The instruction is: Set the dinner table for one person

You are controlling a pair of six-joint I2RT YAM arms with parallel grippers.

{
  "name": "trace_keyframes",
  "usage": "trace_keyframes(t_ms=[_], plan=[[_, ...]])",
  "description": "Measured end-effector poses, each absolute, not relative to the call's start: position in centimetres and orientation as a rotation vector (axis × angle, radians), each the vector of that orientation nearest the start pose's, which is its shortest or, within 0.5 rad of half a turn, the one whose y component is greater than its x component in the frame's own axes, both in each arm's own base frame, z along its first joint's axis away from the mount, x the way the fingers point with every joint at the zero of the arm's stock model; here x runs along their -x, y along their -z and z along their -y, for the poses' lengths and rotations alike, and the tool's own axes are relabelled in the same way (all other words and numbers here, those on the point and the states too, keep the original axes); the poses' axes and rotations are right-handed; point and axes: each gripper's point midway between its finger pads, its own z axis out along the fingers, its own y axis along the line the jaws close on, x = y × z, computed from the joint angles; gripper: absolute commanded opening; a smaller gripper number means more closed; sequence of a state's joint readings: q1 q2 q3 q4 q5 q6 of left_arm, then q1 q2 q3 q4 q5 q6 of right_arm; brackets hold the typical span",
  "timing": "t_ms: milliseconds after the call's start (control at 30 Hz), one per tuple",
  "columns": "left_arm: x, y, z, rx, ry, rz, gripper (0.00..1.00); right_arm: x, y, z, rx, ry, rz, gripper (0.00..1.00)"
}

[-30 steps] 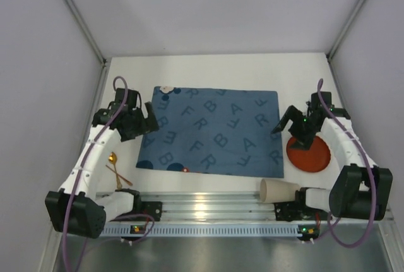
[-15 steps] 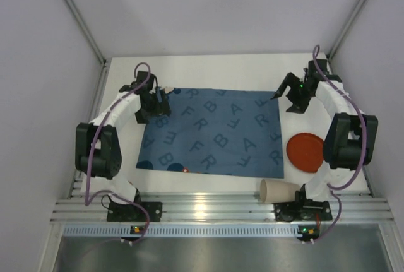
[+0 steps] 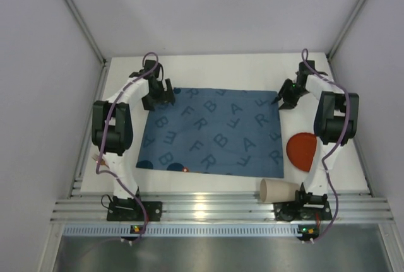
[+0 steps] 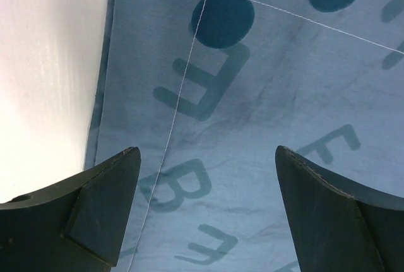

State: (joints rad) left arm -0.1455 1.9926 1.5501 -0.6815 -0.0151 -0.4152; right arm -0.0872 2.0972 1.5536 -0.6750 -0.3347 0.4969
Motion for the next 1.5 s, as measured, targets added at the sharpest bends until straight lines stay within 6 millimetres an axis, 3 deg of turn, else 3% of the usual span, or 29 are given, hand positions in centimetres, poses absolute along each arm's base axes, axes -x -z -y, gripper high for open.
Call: trace_keyframes(t_ms=[167, 267, 400, 533, 600, 633, 767, 933, 1067, 1133, 1200, 1300, 1400, 1500], plan=[[-44.0, -5.1, 7.9, 0.369, 0.141, -2.706, 0.92, -45.8, -2.7, -4.4, -0.715, -0.580, -2.712, 0.10], [-44.1, -5.1, 7.9, 0.365, 0.136, -2.711, 0.92, -47.2, -2.5, -5.1, -0.703, -0.600, -2.704, 0.03], [-45.1, -5.7, 8.0, 0.360, 0.139, -2.699, 0.92, -49.0, -2.7, -6.1, -0.673, -0.616, -2.682, 0.03], [-46.2, -6.4, 8.1, 0.354, 0.145, -2.677, 0.92, -49.4, -2.7, -6.3, -0.662, -0.611, -2.675, 0.06], [-46.4, -6.7, 8.2, 0.353, 0.148, -2.670, 0.92, -49.3, -2.8, -6.3, -0.666, -0.612, -2.670, 0.43], [-46.4, -6.7, 8.2, 0.354, 0.148, -2.670, 0.92, -49.2, -3.1, -6.2, -0.668, -0.604, -2.661, 0.70], [-46.4, -6.7, 8.2, 0.354, 0.150, -2.672, 0.92, -47.8, -5.7, -5.2, -0.636, -0.531, -2.637, 0.94], [-45.6, -5.5, 8.6, 0.348, 0.180, -2.697, 0.92, -44.3, -12.0, -3.0, -0.615, -0.425, -2.550, 1.00], [-44.6, -4.5, 8.8, 0.347, 0.199, -2.733, 0.91, -39.5, -18.3, -0.6, -0.632, -0.353, -2.419, 1.00], [-44.6, -4.5, 9.1, 0.346, 0.221, -2.733, 0.91, -36.8, -19.7, 1.2, -0.679, -0.285, -2.367, 1.00], [-44.9, -4.7, 9.5, 0.347, 0.252, -2.722, 0.91, -33.5, -19.1, 3.6, -0.776, -0.165, -2.354, 0.97], [-45.1, -5.1, 10.3, 0.338, 0.310, -2.710, 0.91, -28.1, -15.2, 6.9, -0.982, 0.026, -2.409, 0.94], [-45.1, -5.6, 11.3, 0.320, 0.358, -2.703, 0.90, -23.6, -11.1, 8.7, -1.163, 0.169, -2.493, 0.91], [-44.7, -5.8, 12.9, 0.275, 0.398, -2.707, 0.89, -20.2, -9.1, 9.6, -1.297, 0.262, -2.543, 0.89]])
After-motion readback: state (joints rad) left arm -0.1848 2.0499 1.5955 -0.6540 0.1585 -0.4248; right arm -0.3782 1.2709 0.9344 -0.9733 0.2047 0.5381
